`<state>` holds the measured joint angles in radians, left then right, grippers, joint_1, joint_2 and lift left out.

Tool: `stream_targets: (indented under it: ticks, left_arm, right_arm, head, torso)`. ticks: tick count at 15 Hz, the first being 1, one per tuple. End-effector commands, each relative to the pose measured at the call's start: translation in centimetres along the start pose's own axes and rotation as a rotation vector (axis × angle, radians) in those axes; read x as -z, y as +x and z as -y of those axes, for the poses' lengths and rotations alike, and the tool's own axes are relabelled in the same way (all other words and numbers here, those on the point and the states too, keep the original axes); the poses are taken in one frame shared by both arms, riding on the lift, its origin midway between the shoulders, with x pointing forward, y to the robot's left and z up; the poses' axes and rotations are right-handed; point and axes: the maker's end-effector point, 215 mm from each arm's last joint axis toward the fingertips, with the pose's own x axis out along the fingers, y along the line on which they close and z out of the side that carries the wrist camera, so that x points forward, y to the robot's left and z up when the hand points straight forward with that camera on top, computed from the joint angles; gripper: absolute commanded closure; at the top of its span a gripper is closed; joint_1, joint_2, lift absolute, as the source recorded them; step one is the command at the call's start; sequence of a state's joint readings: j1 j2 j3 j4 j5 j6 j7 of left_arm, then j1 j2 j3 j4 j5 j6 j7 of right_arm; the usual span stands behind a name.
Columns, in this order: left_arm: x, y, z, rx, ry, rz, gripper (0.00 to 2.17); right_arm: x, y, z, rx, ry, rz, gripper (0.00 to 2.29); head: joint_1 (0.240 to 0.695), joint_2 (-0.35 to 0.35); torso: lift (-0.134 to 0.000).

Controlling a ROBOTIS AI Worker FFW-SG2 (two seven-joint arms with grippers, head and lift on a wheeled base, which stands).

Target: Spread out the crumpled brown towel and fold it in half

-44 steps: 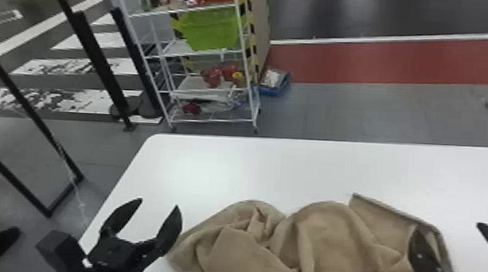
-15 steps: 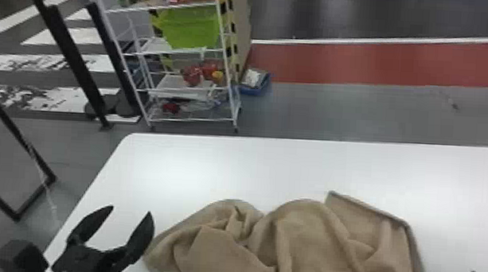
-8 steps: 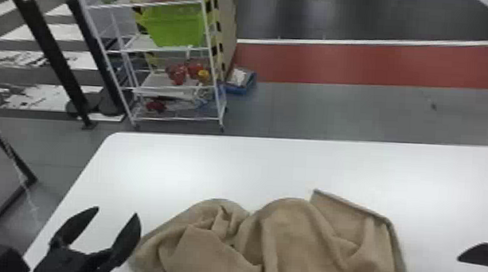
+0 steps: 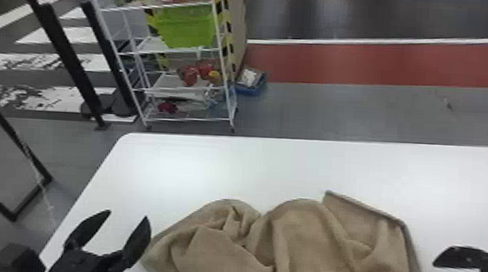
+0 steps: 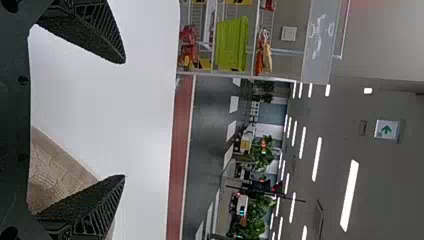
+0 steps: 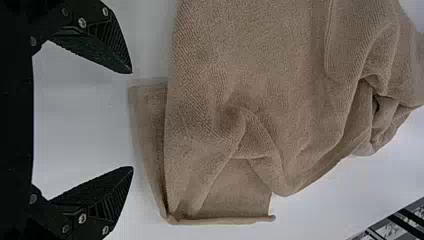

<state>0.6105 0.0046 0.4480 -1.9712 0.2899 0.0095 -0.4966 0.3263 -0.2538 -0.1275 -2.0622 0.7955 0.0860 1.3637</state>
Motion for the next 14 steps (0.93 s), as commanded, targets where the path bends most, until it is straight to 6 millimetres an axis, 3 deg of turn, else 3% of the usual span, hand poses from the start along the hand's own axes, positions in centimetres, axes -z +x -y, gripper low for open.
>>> stream_targets:
  ticks: [1, 7, 10, 12, 14]
  left_arm:
    - [0.1, 0.1, -0.1, -0.005, -0.007, 0.003, 0.06]
    - [0.4, 0.2, -1.0, -0.017, -0.017, 0.004, 0.06]
    - [0.6, 0.4, -1.2, -0.018, -0.022, 0.001, 0.06]
    - [0.5, 0.5, -1.2, -0.02, -0.023, 0.005, 0.06]
    - [0.5, 0.6, -1.2, -0.019, -0.023, 0.004, 0.06]
  right_arm:
    - [-0.7, 1.3, -0.2, -0.027, -0.016, -0.012, 0.22]
    - [-1.2, 3.5, -0.3, -0.06, -0.023, -0.054, 0.41]
    - [-1.5, 3.3, 0.0, -0.057, -0.02, -0.04, 0.53]
    - [-1.1, 3.1, 0.2, -0.052, -0.017, -0.046, 0.76]
    - [-0.6, 2.9, 0.2, -0.05, -0.009, -0.052, 0.76]
  head:
    - [0.695, 0.222]
    - [0.695, 0.263]
    - [0.695, 0.272]
    - [0.695, 0.274]
    - [0.695, 0.27]
  torso:
    - [-0.122]
    - [-0.122]
    - [-0.122]
    - [-0.122]
    - [-0.122]
